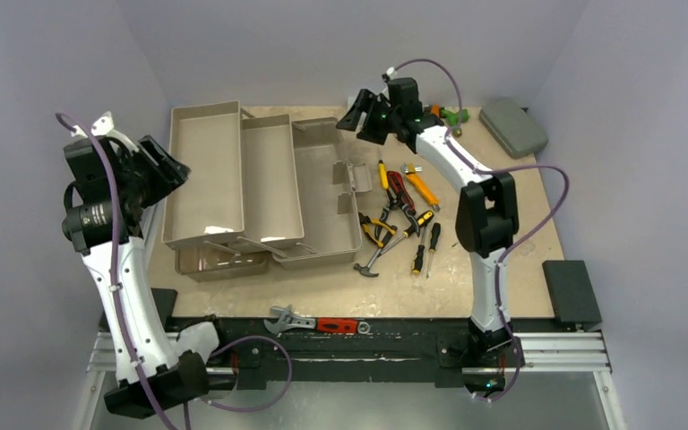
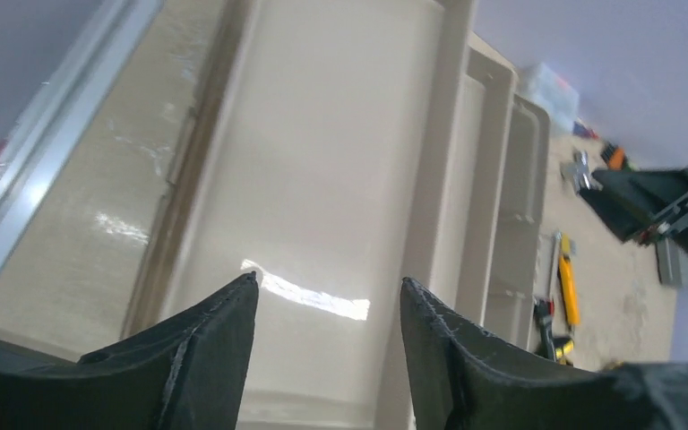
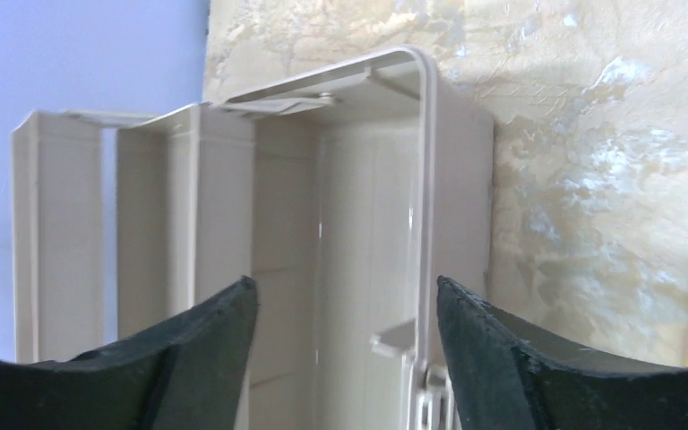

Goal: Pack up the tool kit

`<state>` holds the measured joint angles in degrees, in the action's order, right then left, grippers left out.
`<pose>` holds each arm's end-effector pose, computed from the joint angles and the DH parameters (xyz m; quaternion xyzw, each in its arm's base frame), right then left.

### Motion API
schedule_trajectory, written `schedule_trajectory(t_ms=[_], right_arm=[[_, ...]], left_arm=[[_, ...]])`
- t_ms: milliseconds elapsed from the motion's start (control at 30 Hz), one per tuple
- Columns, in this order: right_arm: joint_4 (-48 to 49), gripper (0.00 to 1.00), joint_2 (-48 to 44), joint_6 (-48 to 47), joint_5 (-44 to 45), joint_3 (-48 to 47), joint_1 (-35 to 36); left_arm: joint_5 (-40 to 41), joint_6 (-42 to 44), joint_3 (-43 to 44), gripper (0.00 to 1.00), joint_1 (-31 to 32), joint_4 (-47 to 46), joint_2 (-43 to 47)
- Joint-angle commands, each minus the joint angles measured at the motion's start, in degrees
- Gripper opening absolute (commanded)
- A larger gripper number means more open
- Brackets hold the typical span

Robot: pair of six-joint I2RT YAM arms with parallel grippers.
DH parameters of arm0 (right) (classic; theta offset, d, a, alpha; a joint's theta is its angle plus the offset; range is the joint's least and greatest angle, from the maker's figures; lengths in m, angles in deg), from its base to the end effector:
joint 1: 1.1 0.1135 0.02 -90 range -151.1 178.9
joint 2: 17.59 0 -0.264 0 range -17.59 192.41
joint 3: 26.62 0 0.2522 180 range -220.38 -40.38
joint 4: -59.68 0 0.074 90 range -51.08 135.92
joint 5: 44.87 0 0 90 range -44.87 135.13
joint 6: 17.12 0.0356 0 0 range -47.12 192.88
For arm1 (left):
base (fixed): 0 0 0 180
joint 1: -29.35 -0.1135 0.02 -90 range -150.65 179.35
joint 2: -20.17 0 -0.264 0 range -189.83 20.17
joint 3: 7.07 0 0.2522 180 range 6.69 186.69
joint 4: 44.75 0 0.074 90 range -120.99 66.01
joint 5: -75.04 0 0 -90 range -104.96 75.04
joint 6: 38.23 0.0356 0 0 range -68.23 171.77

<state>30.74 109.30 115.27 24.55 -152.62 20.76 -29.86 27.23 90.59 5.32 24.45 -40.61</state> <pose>0.4814 0.2066 0.2673 0.0636 0.8537 0.3932 0.3355 0.1722 0.0668 0.4373 -0.3002 0.8174 -0.1157 0.4778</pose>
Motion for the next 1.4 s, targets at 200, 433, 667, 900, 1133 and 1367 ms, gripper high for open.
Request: schedule_trajectory(t_ms=[200,433,667,900,1133,1367], right_arm=[[-1.5,0.77,-31.3,-12.9,8.4,25.0,3.6],[1.0,0.79,-47.1,-15.2,12.0,45.7,8.8],[4.1,0.79,-58.2,-13.6,11.9,61.2,11.1],[9.0,0.80,-63.0,-9.8,11.5,70.6,12.3],[16.7,0.81,-63.7,-7.1,10.2,77.2,12.4],[22.4,0.81,-61.6,-4.6,8.2,79.8,12.4]], left_arm=[[-0.3,-7.4,-16.8,0.85,23.1,3.4,19.3],[-1.0,-11.3,-25.5,0.84,26.1,11.3,34.4],[-2.6,-13.1,-30.4,0.81,26.1,15.9,43.3],[-3.7,-13.2,-41.2,0.79,26.1,9.1,43.0],[-2.4,-15.4,-43.0,0.79,26.1,4.9,43.8],[-5.3,-24.3,-52.1,0.76,26.1,-7.2,41.6]])
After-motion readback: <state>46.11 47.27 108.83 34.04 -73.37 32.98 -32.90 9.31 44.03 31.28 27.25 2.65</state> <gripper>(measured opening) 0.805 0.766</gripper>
